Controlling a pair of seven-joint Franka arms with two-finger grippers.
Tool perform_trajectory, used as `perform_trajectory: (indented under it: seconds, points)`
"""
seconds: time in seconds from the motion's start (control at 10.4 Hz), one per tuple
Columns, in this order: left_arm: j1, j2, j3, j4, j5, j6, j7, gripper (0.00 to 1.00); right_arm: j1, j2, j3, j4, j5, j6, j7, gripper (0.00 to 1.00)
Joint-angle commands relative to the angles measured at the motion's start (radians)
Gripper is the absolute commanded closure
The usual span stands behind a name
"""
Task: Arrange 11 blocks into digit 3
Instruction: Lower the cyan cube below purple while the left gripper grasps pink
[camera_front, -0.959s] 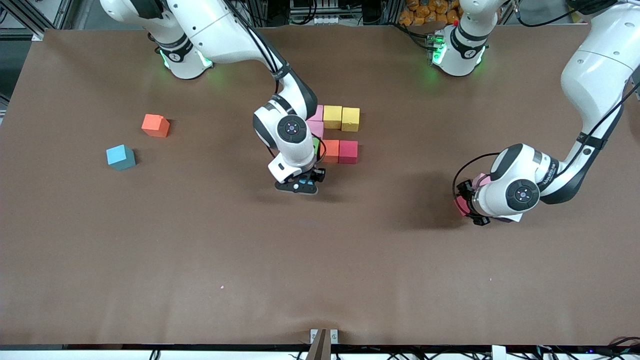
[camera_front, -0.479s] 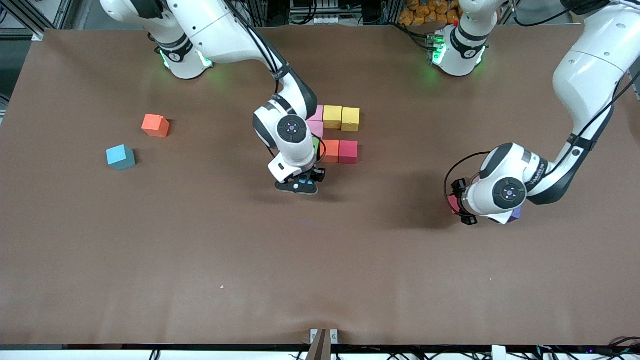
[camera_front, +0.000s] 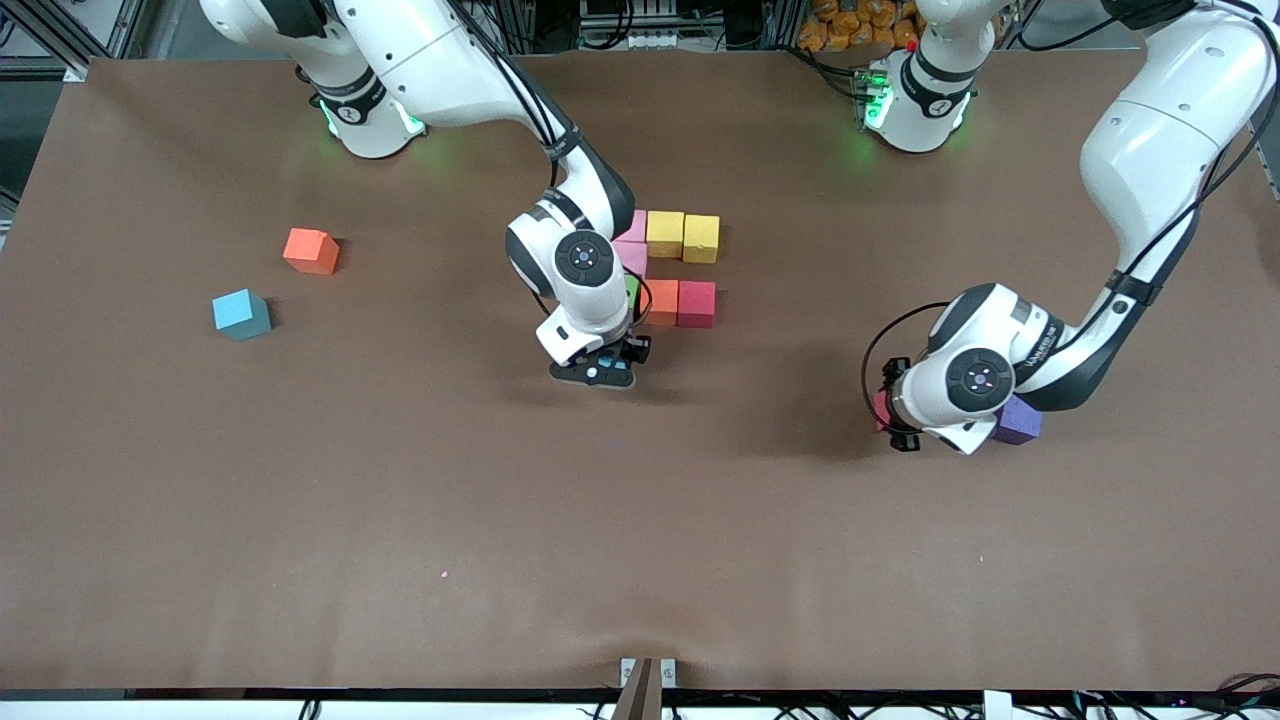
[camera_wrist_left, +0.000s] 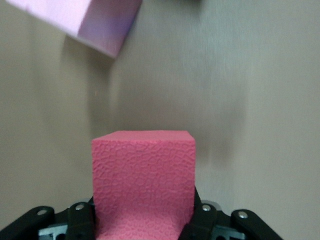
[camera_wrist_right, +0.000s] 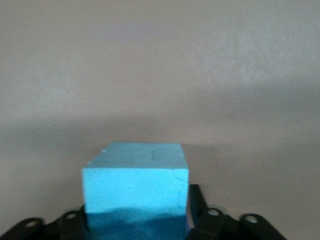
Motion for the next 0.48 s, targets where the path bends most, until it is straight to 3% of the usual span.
perform_trajectory:
  seconds: [0.0, 0.38]
  points:
    - [-0.078, -0.008, 0.009, 0.030, -0.015, -0.006, -0.060, 0.84, 0.025, -0.027, -0.028, -0.016, -0.007, -0.013, -0.007, 0.00]
    - [-0.182, -0.005, 0.011, 0.069, -0.015, -0.006, -0.072, 0.87, 0.043, -0.139, -0.077, -0.016, -0.006, -0.104, -0.030, 0.00]
